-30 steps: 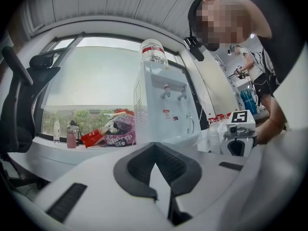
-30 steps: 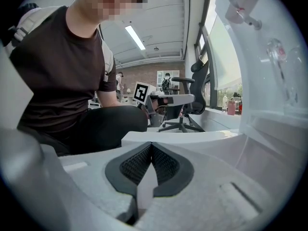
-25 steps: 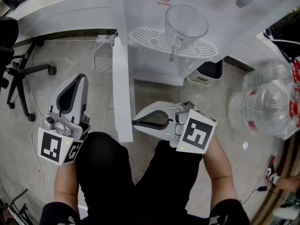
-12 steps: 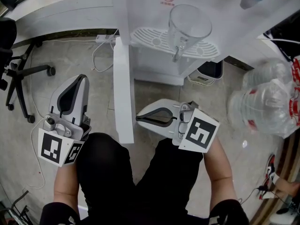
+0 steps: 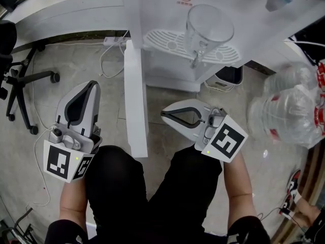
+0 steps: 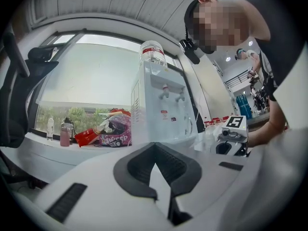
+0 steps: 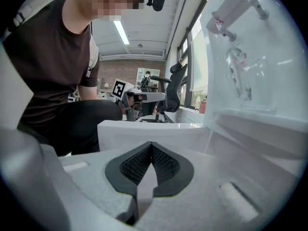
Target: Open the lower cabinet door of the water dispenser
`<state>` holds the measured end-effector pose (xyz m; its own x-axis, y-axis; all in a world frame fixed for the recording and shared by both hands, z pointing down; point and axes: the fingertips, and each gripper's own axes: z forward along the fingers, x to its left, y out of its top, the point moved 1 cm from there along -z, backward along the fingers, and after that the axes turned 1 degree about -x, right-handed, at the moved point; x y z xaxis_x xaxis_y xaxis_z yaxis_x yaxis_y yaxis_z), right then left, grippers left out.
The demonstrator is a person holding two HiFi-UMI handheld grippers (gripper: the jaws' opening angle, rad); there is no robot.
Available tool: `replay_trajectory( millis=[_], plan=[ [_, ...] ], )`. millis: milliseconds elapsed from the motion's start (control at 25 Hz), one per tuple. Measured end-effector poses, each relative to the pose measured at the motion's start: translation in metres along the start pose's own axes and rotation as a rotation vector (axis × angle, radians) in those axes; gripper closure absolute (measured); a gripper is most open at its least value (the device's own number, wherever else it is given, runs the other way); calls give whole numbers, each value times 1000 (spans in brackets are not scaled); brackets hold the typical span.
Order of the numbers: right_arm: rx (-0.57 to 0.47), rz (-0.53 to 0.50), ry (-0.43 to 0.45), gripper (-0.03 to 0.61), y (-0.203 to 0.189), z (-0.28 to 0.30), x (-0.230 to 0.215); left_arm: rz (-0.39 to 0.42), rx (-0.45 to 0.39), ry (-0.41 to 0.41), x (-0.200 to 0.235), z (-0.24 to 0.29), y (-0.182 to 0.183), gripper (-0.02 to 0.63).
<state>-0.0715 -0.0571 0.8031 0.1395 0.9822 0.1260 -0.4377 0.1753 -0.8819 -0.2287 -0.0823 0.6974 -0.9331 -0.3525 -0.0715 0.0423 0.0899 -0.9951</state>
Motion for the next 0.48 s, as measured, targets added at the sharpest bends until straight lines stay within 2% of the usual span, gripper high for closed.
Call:
replay_trajectory(
  millis=[80, 200, 360, 480],
  plan=[
    [-25, 11, -49, 574, 0, -9, -8, 6, -5, 8, 4, 3, 1, 606],
    [-261, 84, -179, 574, 24, -24, -29, 6, -11, -2, 4, 9, 3, 606],
    [-261, 126, -254, 574, 22, -43, -47, -4, -14, -35, 1, 19, 10, 606],
    [-243, 187, -355, 574, 23, -62, -61, 19, -36, -75, 0, 35, 16, 606]
  ],
)
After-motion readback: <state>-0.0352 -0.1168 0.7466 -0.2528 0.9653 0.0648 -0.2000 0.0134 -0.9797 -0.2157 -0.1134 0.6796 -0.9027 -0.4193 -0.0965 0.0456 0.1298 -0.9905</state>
